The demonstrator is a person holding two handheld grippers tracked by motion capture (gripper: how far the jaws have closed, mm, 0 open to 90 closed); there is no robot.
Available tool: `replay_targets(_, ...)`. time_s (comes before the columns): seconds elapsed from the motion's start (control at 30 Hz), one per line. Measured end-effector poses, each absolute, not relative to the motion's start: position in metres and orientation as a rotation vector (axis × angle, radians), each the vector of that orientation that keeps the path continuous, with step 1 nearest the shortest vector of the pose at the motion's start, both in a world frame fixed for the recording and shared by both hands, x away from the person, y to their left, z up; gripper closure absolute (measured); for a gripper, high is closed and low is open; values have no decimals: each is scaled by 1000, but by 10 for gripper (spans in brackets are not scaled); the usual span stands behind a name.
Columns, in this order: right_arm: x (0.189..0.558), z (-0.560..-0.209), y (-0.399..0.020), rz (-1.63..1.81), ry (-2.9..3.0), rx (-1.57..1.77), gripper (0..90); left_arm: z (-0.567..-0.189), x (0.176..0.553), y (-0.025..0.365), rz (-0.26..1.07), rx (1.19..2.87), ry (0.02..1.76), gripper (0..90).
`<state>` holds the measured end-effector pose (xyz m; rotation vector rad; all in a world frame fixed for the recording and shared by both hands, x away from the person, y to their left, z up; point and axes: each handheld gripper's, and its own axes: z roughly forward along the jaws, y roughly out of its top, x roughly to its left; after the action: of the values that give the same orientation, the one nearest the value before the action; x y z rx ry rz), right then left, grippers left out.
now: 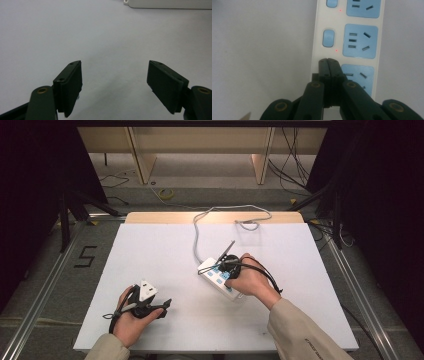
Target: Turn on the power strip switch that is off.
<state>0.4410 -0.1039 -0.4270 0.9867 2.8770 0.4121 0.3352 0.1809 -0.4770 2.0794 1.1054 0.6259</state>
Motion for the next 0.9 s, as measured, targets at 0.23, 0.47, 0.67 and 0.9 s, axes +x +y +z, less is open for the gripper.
replay_targets(0.23,441,-427,-104,416,2875,1006,900,-477,335,181,625,2081,1106,283)
replay_targets(0.47,441,-429,-105,423,2872,1005,900,-477,335,181,624,2079,1108,282)
replay_targets(0.67,440,-429,-104,416,2866,1005,900,-477,335,181,626,2080,1106,283)
replay_targets(0.9,439,-430,-104,416,2856,1018,900,-477,335,181,626,2081,1105,281)
